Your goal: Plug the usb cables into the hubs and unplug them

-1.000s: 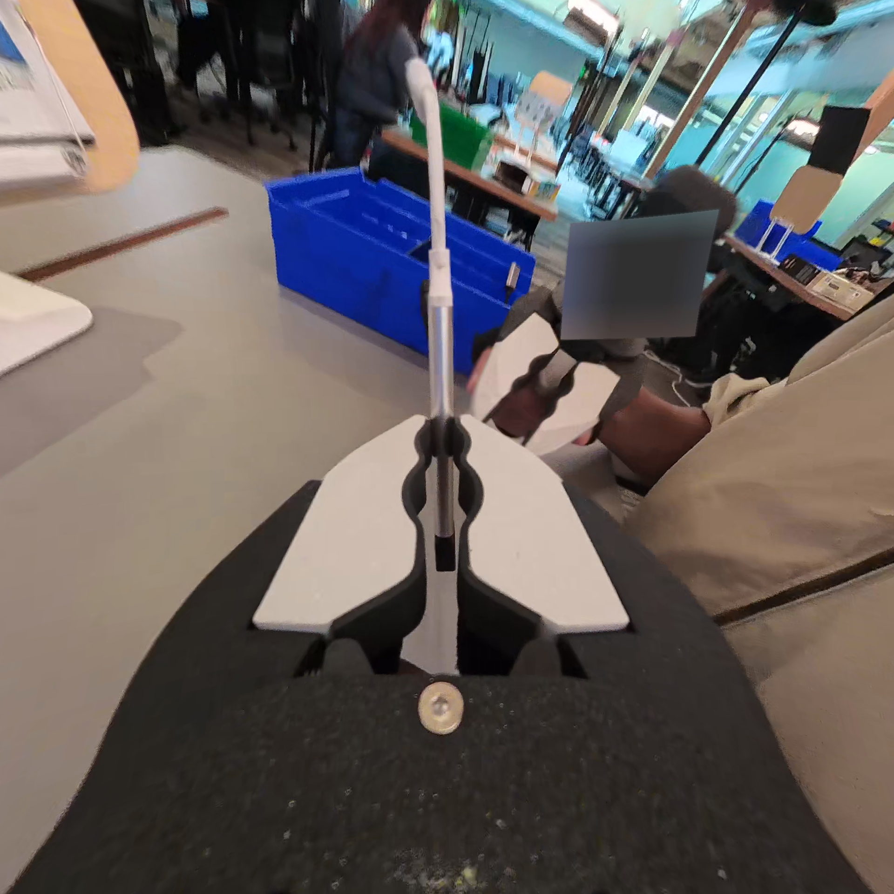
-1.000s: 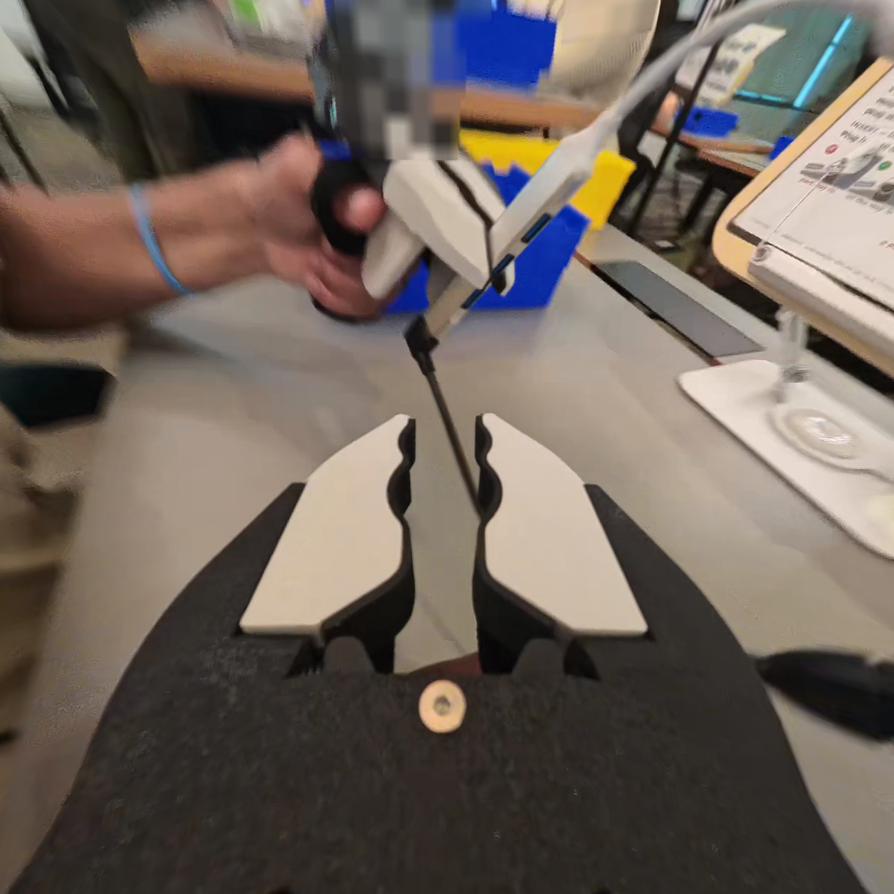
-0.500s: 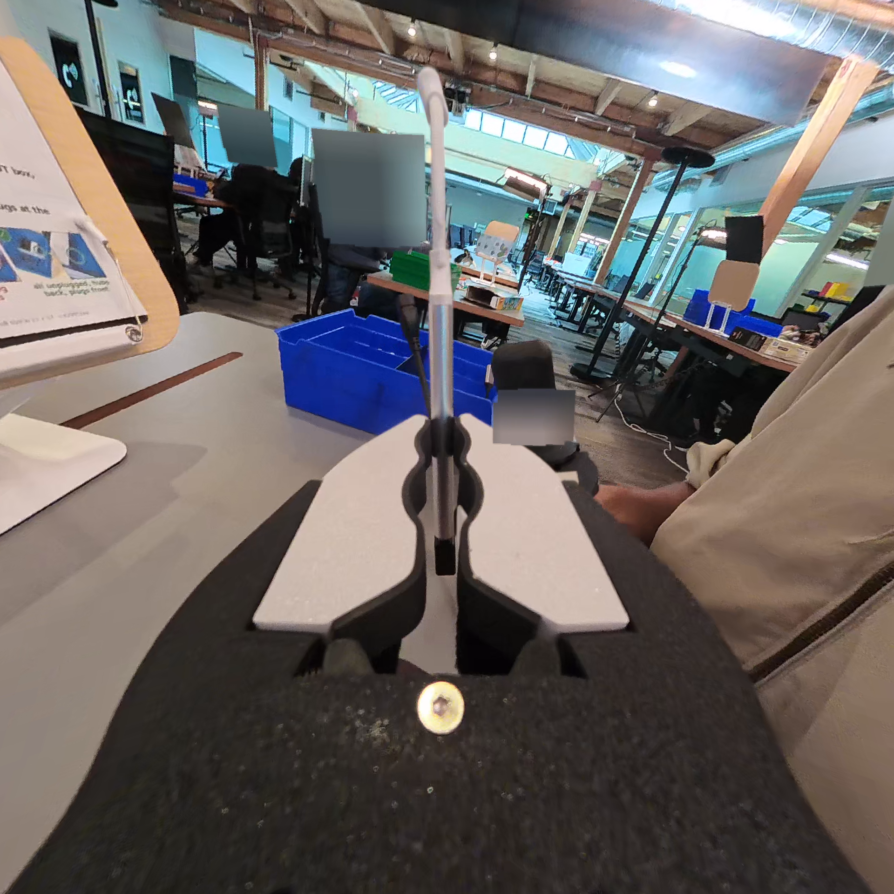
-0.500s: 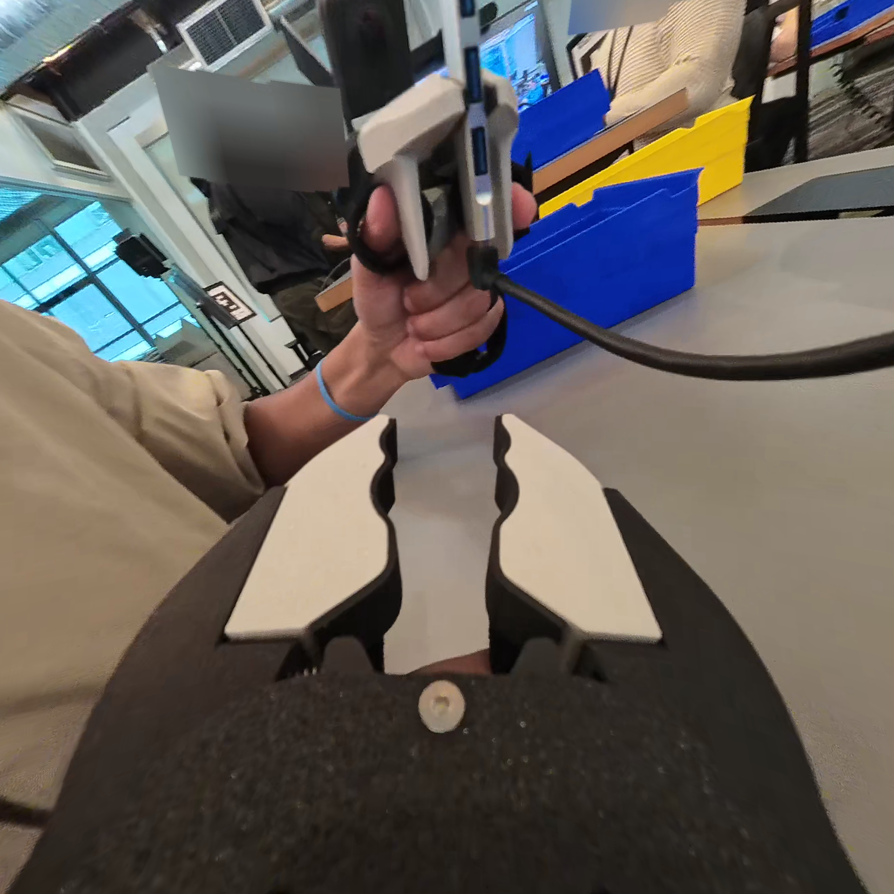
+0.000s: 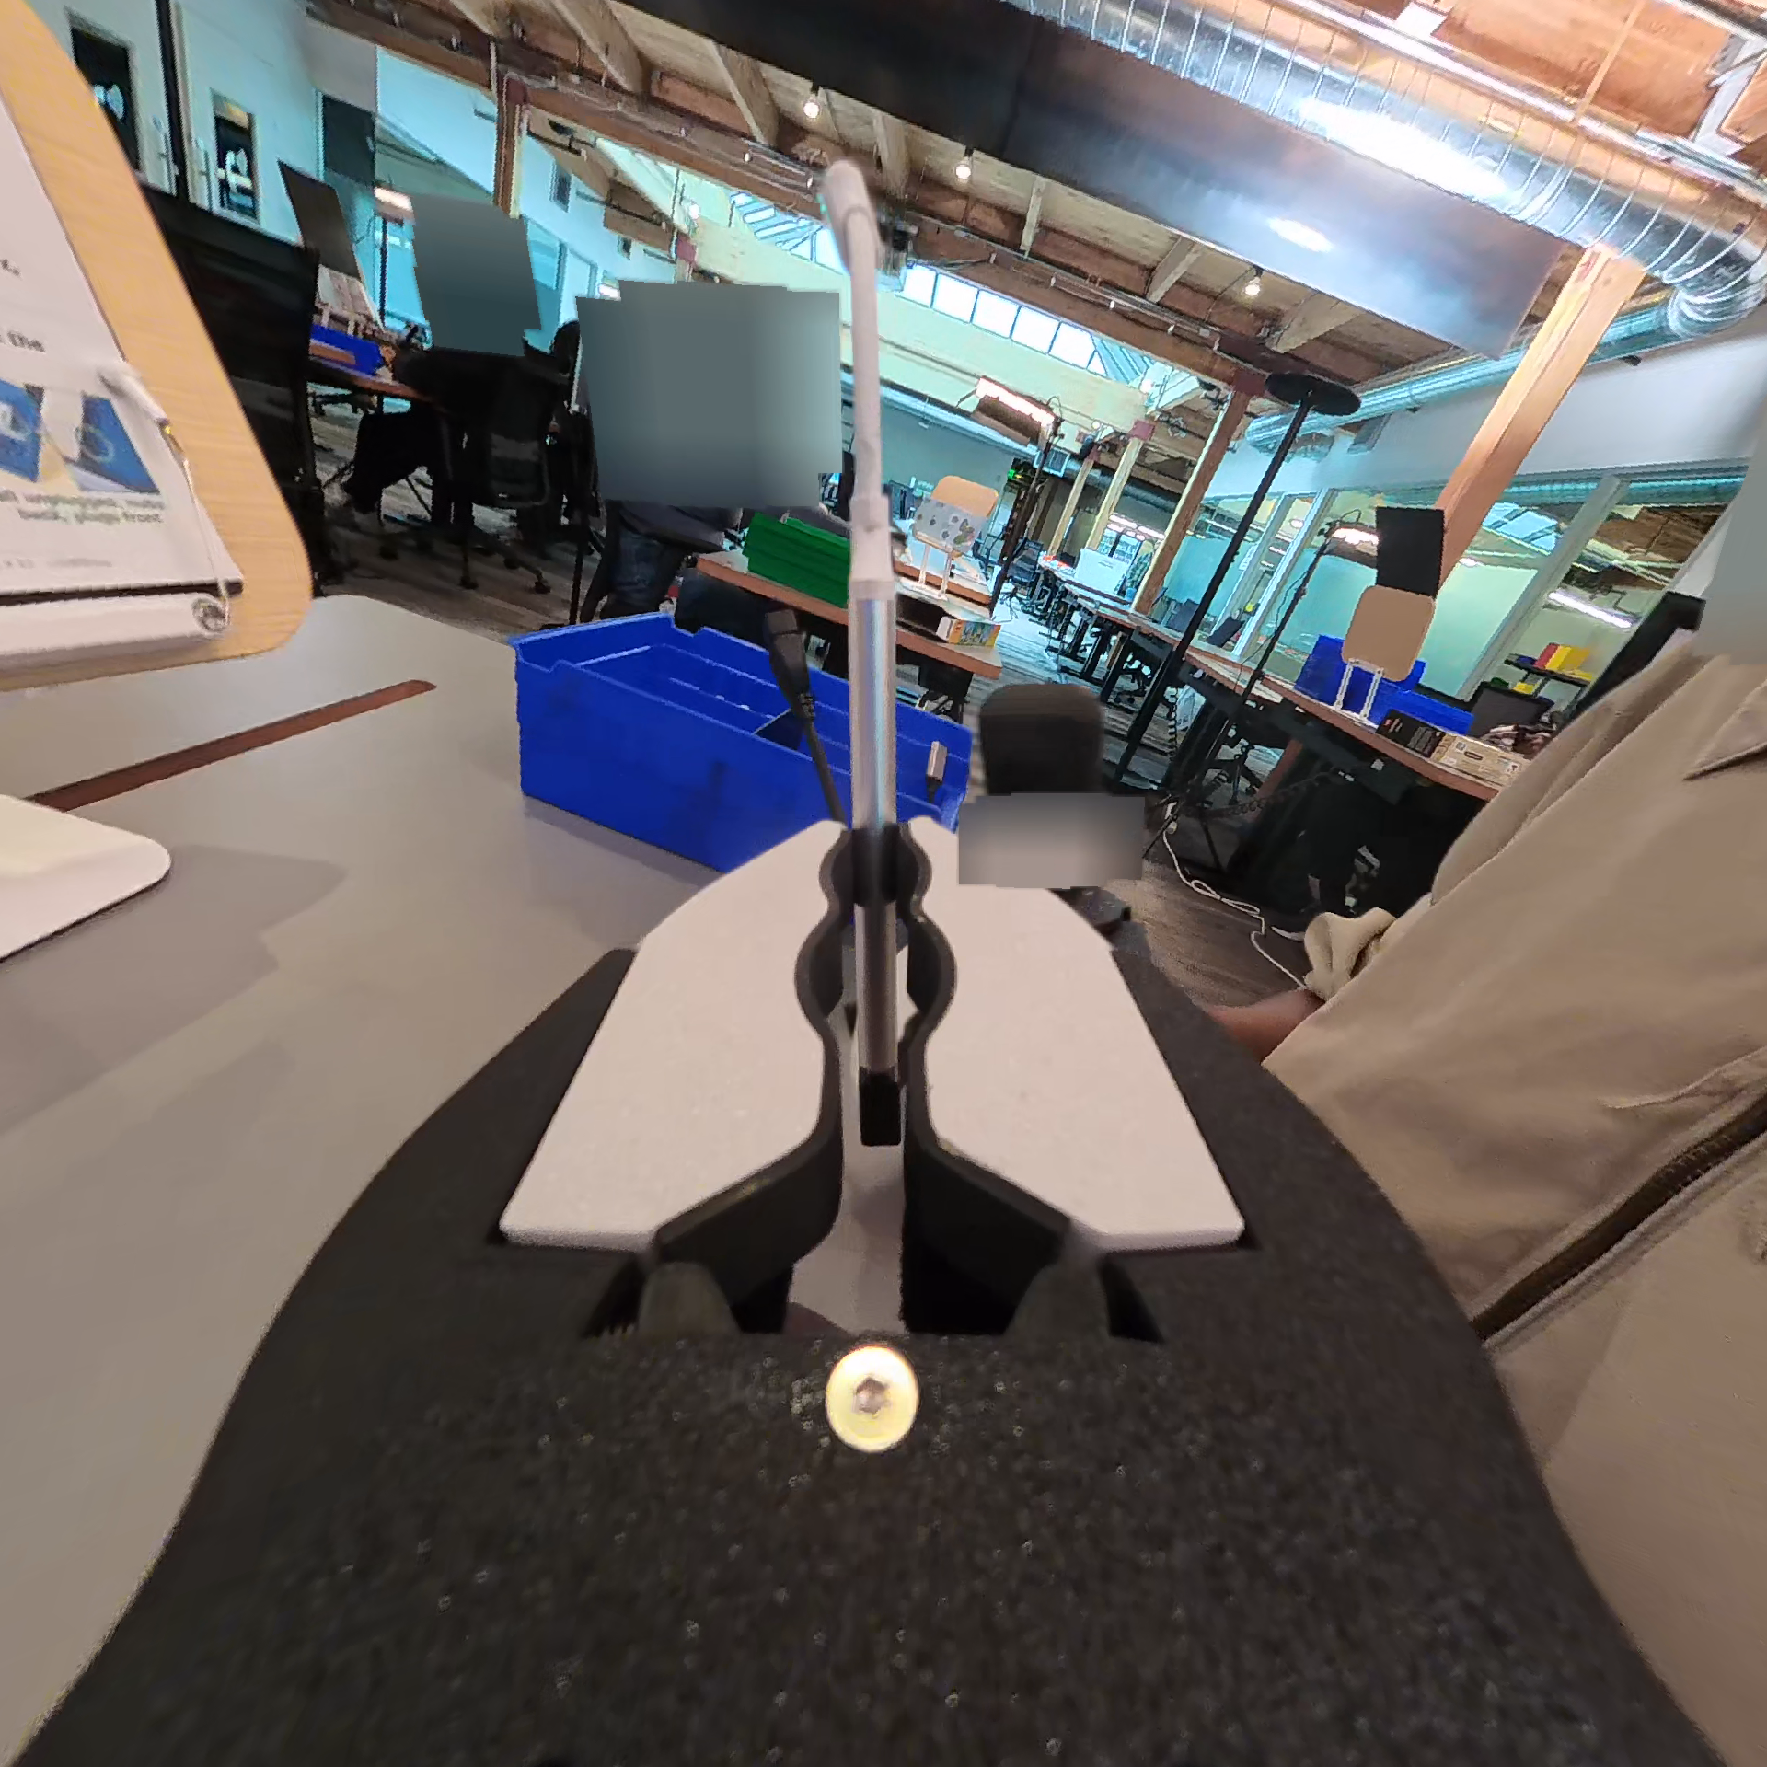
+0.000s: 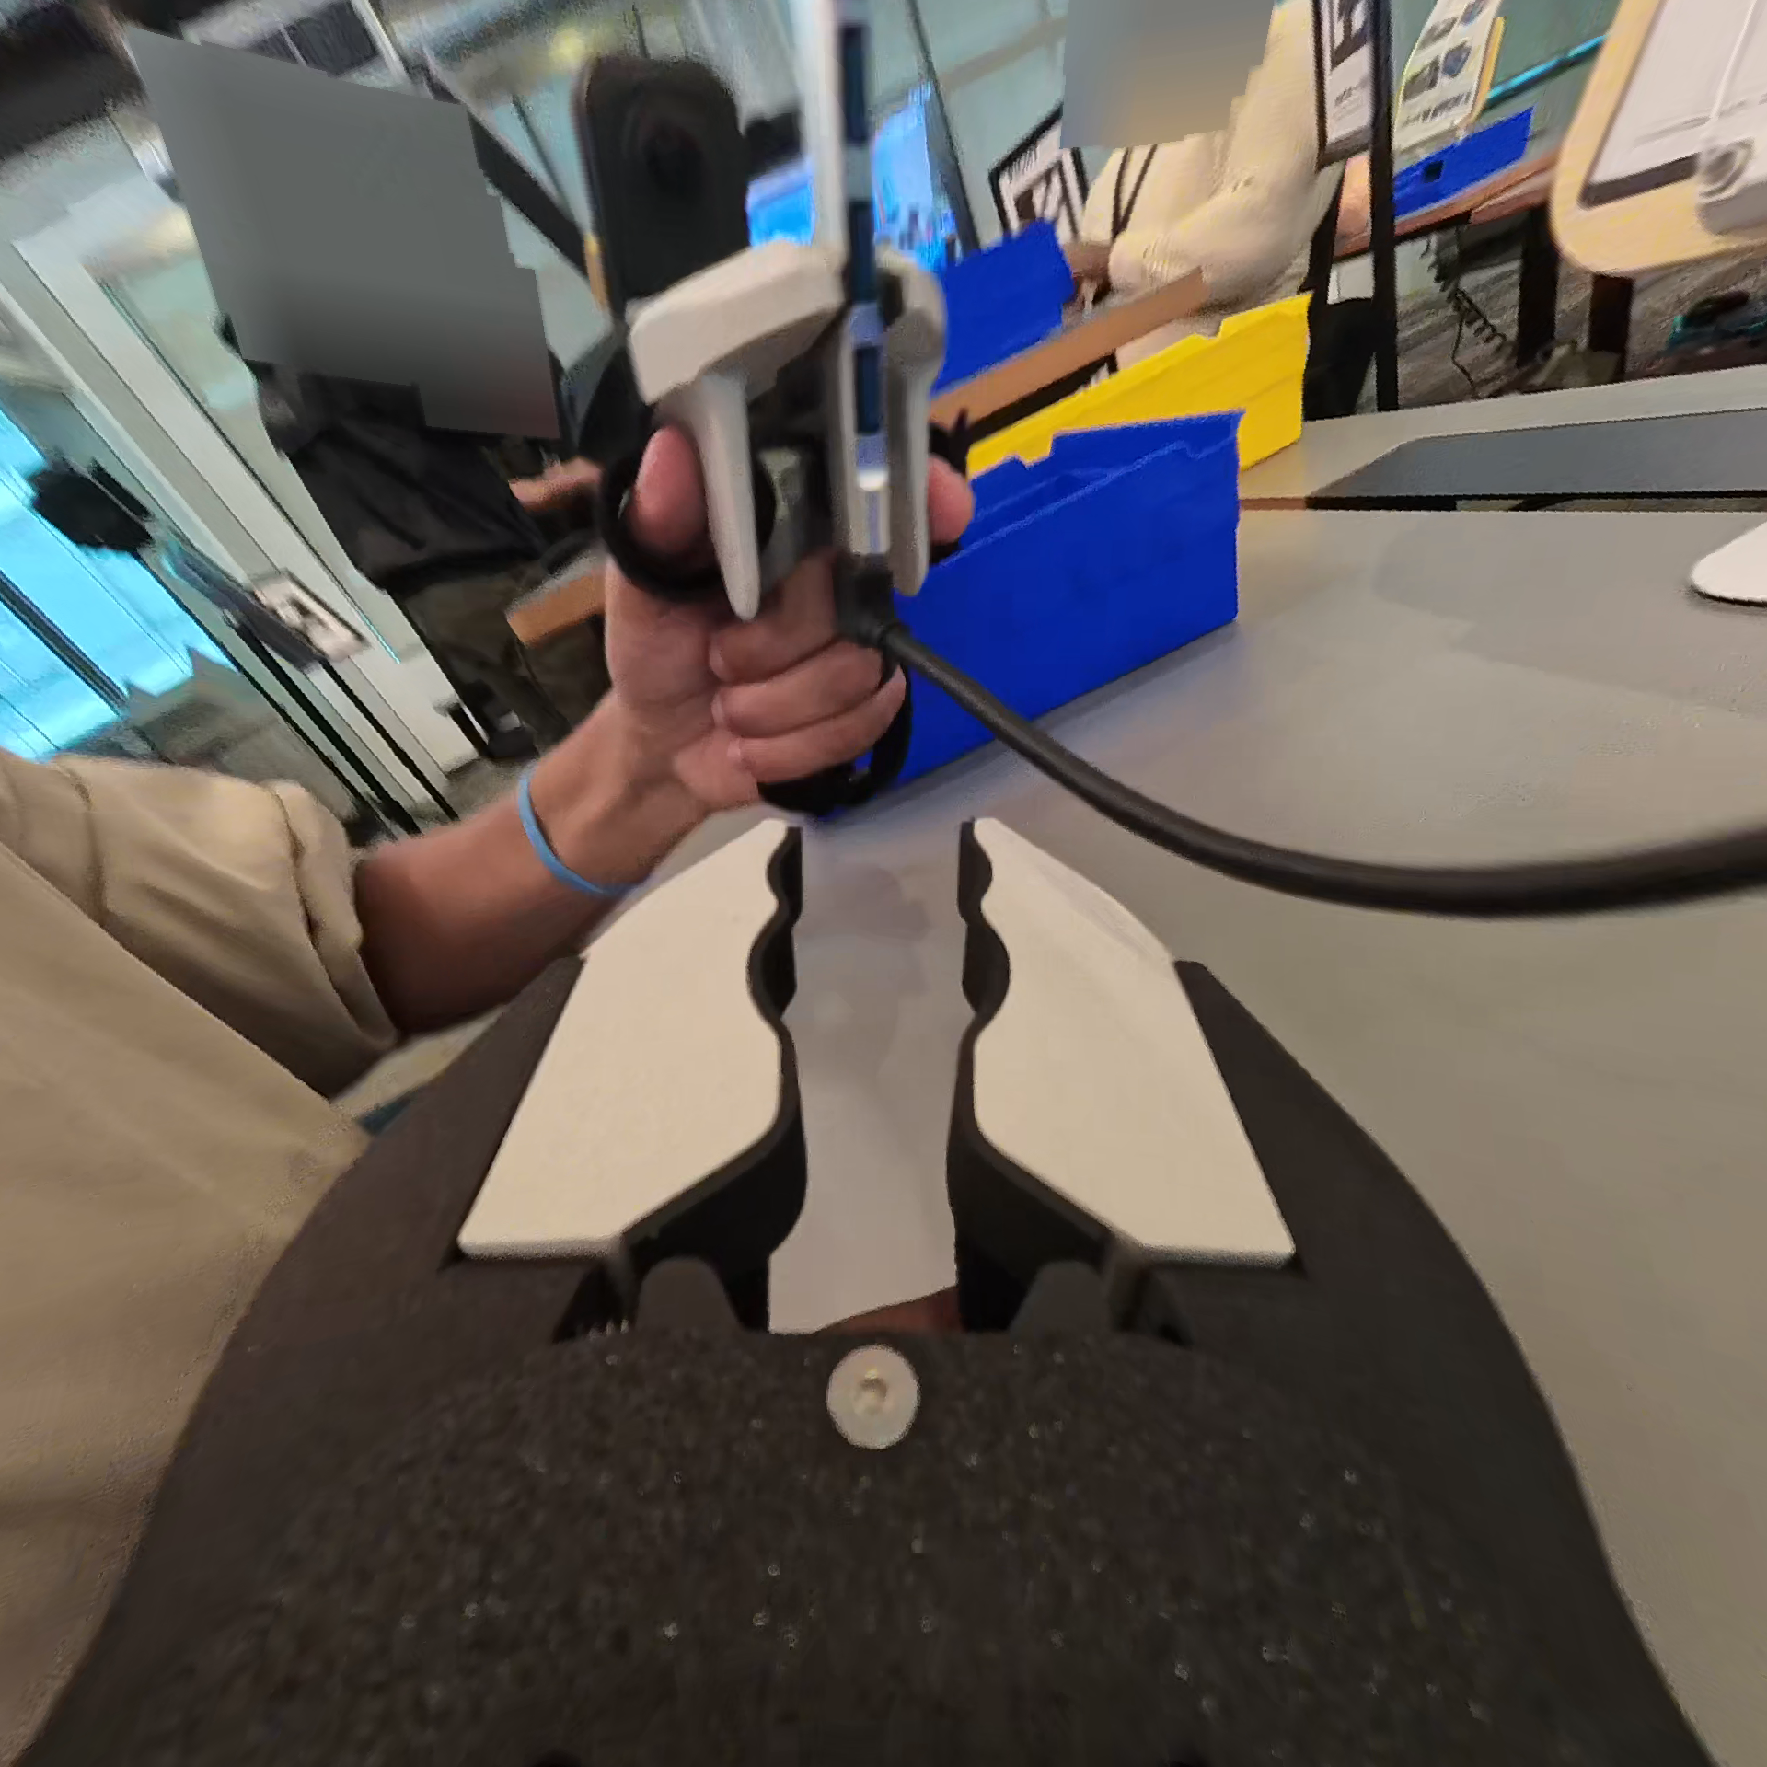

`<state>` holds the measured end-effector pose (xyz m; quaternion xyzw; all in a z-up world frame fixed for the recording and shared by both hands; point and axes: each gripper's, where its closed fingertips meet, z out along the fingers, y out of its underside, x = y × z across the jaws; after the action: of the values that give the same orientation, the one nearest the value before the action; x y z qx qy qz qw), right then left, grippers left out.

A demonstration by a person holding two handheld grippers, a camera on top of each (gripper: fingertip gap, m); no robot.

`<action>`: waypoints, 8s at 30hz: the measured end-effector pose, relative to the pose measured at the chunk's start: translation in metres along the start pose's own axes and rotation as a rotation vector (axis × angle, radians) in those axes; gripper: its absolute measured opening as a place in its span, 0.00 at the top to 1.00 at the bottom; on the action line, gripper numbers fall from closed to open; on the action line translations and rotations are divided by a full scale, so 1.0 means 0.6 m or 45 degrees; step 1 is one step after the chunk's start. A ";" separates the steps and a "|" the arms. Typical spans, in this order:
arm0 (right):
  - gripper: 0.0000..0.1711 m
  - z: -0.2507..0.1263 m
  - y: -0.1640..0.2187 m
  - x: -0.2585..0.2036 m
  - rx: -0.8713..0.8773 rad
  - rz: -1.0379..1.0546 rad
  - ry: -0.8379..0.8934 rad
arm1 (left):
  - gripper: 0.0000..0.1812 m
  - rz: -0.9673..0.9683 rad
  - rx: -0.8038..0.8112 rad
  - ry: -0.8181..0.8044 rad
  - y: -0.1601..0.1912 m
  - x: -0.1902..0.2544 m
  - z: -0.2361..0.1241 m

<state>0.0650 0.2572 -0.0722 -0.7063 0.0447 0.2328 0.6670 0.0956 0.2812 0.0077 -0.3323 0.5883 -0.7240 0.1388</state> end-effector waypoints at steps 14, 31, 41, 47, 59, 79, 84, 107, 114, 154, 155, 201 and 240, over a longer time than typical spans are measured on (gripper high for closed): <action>0.82 0.024 -0.029 0.019 -0.144 -0.403 0.223 | 0.96 0.010 -0.066 0.026 0.025 0.001 0.012; 0.76 -0.026 0.004 0.023 0.030 0.614 -0.035 | 0.96 0.316 -0.012 -0.058 0.007 0.020 0.002; 0.98 -0.003 -0.047 0.002 0.225 0.653 -0.174 | 0.96 0.303 0.050 0.019 0.010 0.041 0.006; 0.98 -0.016 -0.048 0.025 0.136 0.292 0.031 | 0.81 0.226 0.025 0.050 0.023 0.041 -0.003; 0.98 -0.083 -0.104 0.064 0.176 -0.259 0.117 | 0.72 -0.145 -0.245 0.143 0.074 0.078 -0.061; 0.98 -0.079 -0.130 0.026 0.261 -0.322 -0.041 | 0.79 -0.691 -0.252 0.429 0.095 0.067 0.045; 0.98 -0.077 -0.131 0.018 0.282 -0.311 -0.083 | 0.96 -0.702 -0.314 0.384 0.109 0.057 0.047; 0.82 -0.070 -0.092 0.042 -0.089 -0.782 0.290 | 0.96 -0.797 -0.576 0.270 0.122 0.032 0.006; 0.98 -0.038 -0.082 0.034 -0.034 -0.740 0.199 | 0.96 -0.725 -0.564 0.321 0.116 0.050 0.013; 0.84 -0.091 -0.074 0.154 -0.117 -0.603 0.708 | 0.97 -0.292 -0.565 -0.239 0.152 -0.043 -0.009; 0.84 -0.092 -0.077 0.154 -0.113 -0.653 0.731 | 0.97 -0.296 -0.564 -0.228 0.152 -0.042 -0.009; 0.88 -0.066 0.002 0.060 -0.463 -0.594 -0.194 | 0.97 -0.338 -0.797 0.132 0.184 0.004 -0.058; 0.92 -0.134 0.051 0.060 -0.527 -0.389 0.139 | 0.91 0.495 -1.233 0.035 0.324 -0.060 0.026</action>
<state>0.1073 0.1855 -0.1140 -0.8379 -0.0751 0.0952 0.5322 0.0955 0.2384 -0.1860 -0.2337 0.9083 -0.3341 0.0933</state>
